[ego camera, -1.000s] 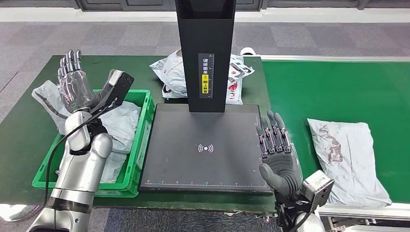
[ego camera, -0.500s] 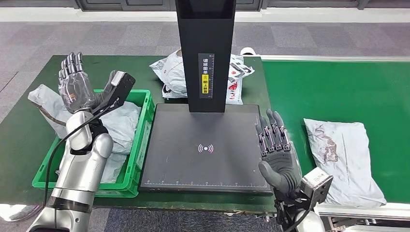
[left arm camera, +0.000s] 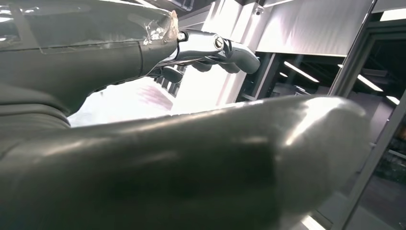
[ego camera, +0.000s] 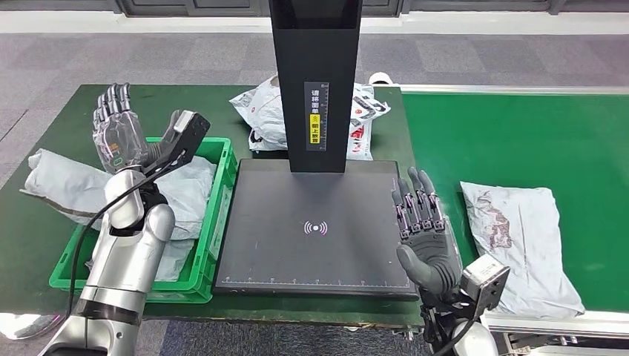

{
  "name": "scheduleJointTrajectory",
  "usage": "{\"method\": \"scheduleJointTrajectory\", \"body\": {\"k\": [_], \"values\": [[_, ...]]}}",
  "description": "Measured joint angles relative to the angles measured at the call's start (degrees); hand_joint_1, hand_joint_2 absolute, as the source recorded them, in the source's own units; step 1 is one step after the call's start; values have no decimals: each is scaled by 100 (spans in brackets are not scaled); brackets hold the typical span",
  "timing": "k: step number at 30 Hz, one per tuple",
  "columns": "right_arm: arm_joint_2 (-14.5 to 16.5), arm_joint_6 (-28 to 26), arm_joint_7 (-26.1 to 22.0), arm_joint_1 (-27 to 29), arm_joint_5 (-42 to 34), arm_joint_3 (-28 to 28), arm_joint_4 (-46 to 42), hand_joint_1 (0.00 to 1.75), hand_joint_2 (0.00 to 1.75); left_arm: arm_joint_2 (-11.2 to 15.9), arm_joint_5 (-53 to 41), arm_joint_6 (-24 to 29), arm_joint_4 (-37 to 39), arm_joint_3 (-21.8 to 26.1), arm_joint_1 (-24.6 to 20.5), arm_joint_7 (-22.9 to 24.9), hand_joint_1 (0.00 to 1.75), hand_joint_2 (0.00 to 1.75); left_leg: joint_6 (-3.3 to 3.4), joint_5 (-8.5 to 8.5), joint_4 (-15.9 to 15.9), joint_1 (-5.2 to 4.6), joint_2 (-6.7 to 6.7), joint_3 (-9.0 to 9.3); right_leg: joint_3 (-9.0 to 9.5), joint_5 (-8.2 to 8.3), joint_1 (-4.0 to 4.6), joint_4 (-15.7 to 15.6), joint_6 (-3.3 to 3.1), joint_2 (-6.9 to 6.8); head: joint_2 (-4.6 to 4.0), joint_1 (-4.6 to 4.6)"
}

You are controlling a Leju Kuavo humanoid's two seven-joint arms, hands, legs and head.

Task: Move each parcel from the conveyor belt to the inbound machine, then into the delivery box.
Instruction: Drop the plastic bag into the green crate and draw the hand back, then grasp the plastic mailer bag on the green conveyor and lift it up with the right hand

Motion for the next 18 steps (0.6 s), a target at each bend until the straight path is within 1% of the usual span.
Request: {"method": "scheduleJointTrajectory", "body": {"k": [2,4,5,6,7,8,9,10,11,12,13,14,15,16,17,18], "values": [[-15,0,1,-4,-9,0,22,0,175,1,15,-14,15,0,-7,7,0,0,0,0,0,0,0,0,0,0,0,0,0,0,0,0],[-31,-23,1,-4,-28,0,45,0,175,-18,231,154,9,-1,-2,-155,0,87,0,0,0,0,0,0,-1,0,0,0,0,0,0,0],[-38,-61,1,2,-46,0,54,0,175,-44,548,391,-39,-5,10,-454,0,131,0,0,0,0,0,0,-2,0,0,0,0,0,0,0],[-51,-152,41,8,-28,0,61,0,175,-79,1116,667,-127,-21,28,-921,0,175,1,0,0,0,0,0,-2,0,0,-1,0,0,0,1],[-87,-344,184,-11,90,-12,77,0,175,-162,1940,888,-251,-50,87,-1521,0,175,2,-2,1,-2,2,2,-2,0,-3,-4,1,1,0,1],[-170,-677,495,-82,390,-51,126,0,175,-295,3012,954,-396,-101,195,-2184,0,175,6,-6,0,-8,2,6,0,-1,-10,-8,4,1,0,-2],[-300,-1160,1053,-223,930,-139,209,0,175,-505,4304,792,-531,-209,354,-2808,0,175,21,-10,1,-18,0,12,10,-7,-22,-11,18,-1,0,-5],[-477,-1731,1844,-423,1756,-304,324,0,175,-749,5695,477,-624,-416,568,-3357,0,175,39,-13,2,-28,-9,17,21,-14,-33,-14,34,-13,0,-7],[-663,-2252,2685,-654,2773,-513,453,0,175,-972,7030,144,-678,-673,806,-3788,0,175,58,-14,6,-37,-25,14,32,-19,-42,-14,51,-29,0,-4],[-844,-2631,3472,-891,3924,-746,594,0,175,-1144,8216,-120,-704,-976,1033,-4104,0,175,74,-12,10,-41,-38,6,37,-18,-47,-15,65,-45,0,2],[-1020,-2788,4047,-1117,5089,-964,745,0,175,-1249,9159,-270,-713,-1252,1229,-4303,0,175,80,-11,16,-43,-39,-3,34,-9,-49,-16,69,-48,0,7],[-1192,-2749,4358,-1330,6153,-1134,920,0,175,-1318,9804,-336,-733,-1437,1383,-4404,0,175,83,-13,20,-44,-25,-10,29,4,-50,-20,72,-34,0,9],[-1368,-2606,4531,-1522,7055,-1270,1124,0,175,-1362,10168,-380,-763,-1567,1494,-4457,0,175,86,-17,22,-45,-4,-11,24,15,-51,-24,75,-14,0,7],[-1534,-2445,4592,-1681,7682,-1372,1321,0,175,-1401,10230,-435,-794,-1641,1579,-4470,0,175,90,-20,24,-46,14,-9,21,21,-52,-28,77,4,0,5],[-1677,-2331,4618,-1809,7996,-1459,1515,0,175,-1434,9990,-497,-823,-1692,1656,-4466,0,175,94,-22,26,-47,19,-9,20,21,-52,-30,80,9,0,4],[-1787,-2275,4637,-1915,8007,-1526,1682,0,175,-1462,9543,-548,-848,-1734,1722,-4458,0,175,97,-21,27,-46,14,-10,19,20,-52,-31,81,2,0,4]]}}
